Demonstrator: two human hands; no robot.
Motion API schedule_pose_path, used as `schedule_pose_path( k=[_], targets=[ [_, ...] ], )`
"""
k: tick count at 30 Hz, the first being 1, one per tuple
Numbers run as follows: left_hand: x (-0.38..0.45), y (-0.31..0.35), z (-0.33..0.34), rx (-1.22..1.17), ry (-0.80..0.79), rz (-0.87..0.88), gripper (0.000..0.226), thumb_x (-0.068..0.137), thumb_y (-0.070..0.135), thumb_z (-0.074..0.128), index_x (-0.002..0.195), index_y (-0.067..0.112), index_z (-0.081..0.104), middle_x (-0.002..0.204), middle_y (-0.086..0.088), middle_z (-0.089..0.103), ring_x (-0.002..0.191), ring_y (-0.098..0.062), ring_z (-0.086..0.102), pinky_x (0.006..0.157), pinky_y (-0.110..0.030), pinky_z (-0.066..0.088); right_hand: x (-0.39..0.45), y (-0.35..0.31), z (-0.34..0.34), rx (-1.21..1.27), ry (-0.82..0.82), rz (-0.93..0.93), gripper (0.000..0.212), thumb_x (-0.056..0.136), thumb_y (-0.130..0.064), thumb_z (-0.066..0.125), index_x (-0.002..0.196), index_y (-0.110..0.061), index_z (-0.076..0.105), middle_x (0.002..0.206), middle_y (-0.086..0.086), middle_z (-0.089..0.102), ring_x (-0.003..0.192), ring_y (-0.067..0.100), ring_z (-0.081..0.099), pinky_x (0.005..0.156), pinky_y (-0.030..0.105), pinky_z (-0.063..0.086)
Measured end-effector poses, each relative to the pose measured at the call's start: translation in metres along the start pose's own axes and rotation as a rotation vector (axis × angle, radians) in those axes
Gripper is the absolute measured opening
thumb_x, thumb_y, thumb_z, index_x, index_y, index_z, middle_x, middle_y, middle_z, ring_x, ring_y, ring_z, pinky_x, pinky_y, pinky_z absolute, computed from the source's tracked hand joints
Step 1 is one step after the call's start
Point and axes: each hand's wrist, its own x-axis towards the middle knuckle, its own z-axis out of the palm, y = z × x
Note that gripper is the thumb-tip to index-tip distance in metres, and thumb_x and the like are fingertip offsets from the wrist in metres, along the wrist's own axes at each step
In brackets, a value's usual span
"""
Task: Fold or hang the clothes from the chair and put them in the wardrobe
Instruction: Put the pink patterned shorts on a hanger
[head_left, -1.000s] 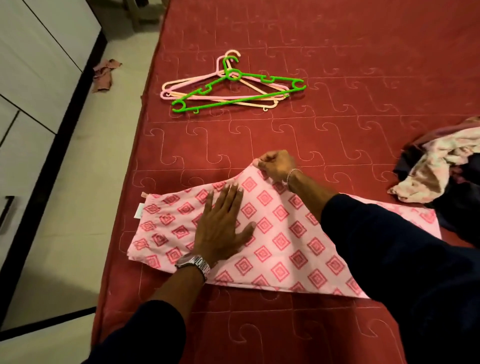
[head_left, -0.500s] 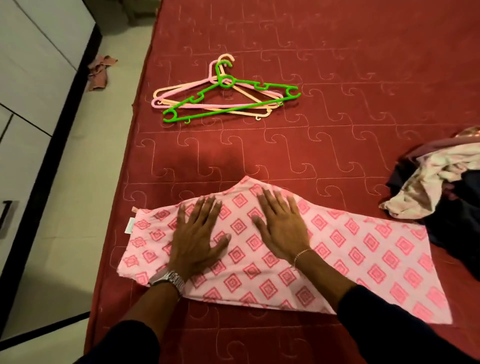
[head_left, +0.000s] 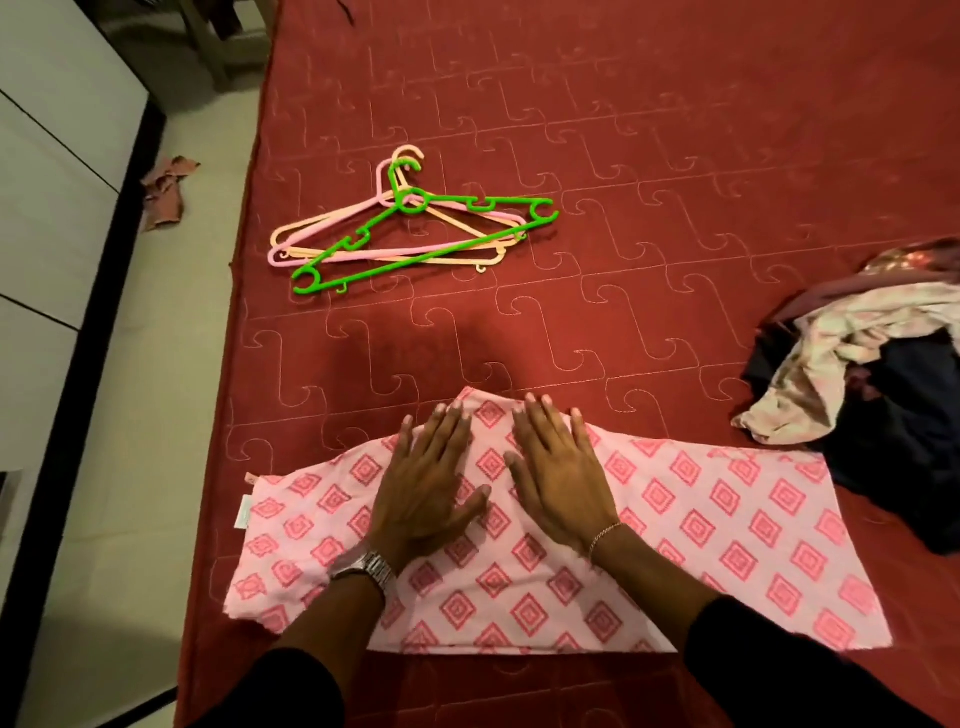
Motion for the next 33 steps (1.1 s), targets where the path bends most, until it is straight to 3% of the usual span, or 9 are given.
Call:
schedule_pose_path(
  k=[2,5,10,16,20,22,26,29,33],
  targets=[
    [0.016,-0.014,-0.01,-0.026,0.033,-0.018,0.084,0.097,0.066,0.022,0.16,0.012,0.012,0.167,-0.008,0.011,0.154,-0.024,0.011,0.124,-0.054,0.009,0.026,-0.005,-0.013,0.02,0.041,-0.004,0.062,0.107,-0.048,0.011,0.16,-0.015,0.011,0.166,0.003,0.005,0.155,0.019,0.002,0.126,0.045,0.0],
    [0.042,-0.036,-0.028,-0.089,0.108,-0.118,0.075,0.1,0.06,0.023,0.157,0.01,0.025,0.163,-0.008,0.025,0.151,-0.024,0.023,0.123,-0.051,0.017,0.077,-0.013,-0.03,0.077,0.08,-0.011,0.058,0.108,-0.043,0.022,0.158,-0.015,0.021,0.166,0.004,0.019,0.154,0.019,0.013,0.126,0.038,0.003],
    [0.084,-0.089,-0.058,-0.108,0.157,-0.241,0.067,0.096,0.047,0.027,0.147,0.007,0.044,0.149,-0.013,0.048,0.136,-0.03,0.046,0.112,-0.049,0.036,0.168,-0.029,-0.057,0.081,0.111,-0.061,0.051,0.105,-0.029,0.039,0.152,-0.01,0.035,0.158,0.01,0.037,0.14,0.029,0.04,0.116,0.044,0.034],
    [0.131,-0.152,-0.081,-0.046,0.189,-0.332,0.055,0.098,0.033,0.052,0.145,0.007,0.046,0.146,-0.019,0.048,0.132,-0.035,0.046,0.108,-0.048,0.039,0.254,-0.041,-0.075,-0.02,0.062,-0.057,0.054,0.102,-0.016,0.045,0.154,-0.009,0.031,0.16,0.011,0.032,0.135,0.036,0.044,0.106,0.046,0.043],
    [0.153,-0.176,-0.087,0.013,0.177,-0.356,0.057,0.099,0.036,0.053,0.148,0.01,0.042,0.15,-0.021,0.041,0.135,-0.037,0.041,0.111,-0.048,0.037,0.282,-0.038,-0.069,-0.073,0.07,-0.052,0.044,0.101,-0.014,0.05,0.145,-0.017,0.045,0.143,0.009,0.048,0.113,0.037,0.061,0.084,0.045,0.053],
    [0.16,-0.186,-0.087,0.034,0.185,-0.367,0.057,0.098,0.037,0.054,0.148,0.011,0.042,0.149,-0.022,0.041,0.135,-0.037,0.04,0.11,-0.048,0.037,0.291,-0.036,-0.065,-0.124,0.11,-0.059,0.033,0.099,-0.014,0.054,0.133,-0.017,0.054,0.128,0.009,0.052,0.094,0.037,0.065,0.069,0.044,0.053],
    [0.168,-0.203,-0.086,0.071,0.154,-0.416,0.064,0.096,0.041,0.055,0.151,0.014,0.035,0.148,-0.023,0.039,0.136,-0.037,0.038,0.11,-0.049,0.037,0.298,-0.041,-0.067,-0.237,0.151,-0.077,0.019,0.099,-0.02,0.056,0.117,-0.016,0.06,0.115,0.01,0.055,0.076,0.037,0.065,0.051,0.039,0.041],
    [0.171,-0.209,-0.087,0.052,0.146,-0.422,0.069,0.094,0.04,0.06,0.151,0.012,0.035,0.147,-0.023,0.041,0.136,-0.037,0.038,0.111,-0.049,0.037,0.298,-0.039,-0.066,-0.304,0.172,-0.119,0.017,0.1,-0.029,0.054,0.106,-0.018,0.065,0.109,0.005,0.06,0.068,0.036,0.065,0.049,0.034,0.034],
    [0.17,-0.213,-0.089,0.038,0.127,-0.425,0.072,0.091,0.039,0.064,0.15,0.009,0.035,0.138,-0.02,0.048,0.127,-0.035,0.045,0.105,-0.047,0.041,0.293,-0.037,-0.072,-0.206,0.202,-0.105,0.016,0.096,-0.03,0.06,0.104,-0.024,0.071,0.098,0.0,0.068,0.077,0.035,0.068,0.056,0.036,0.049]
  ],
)
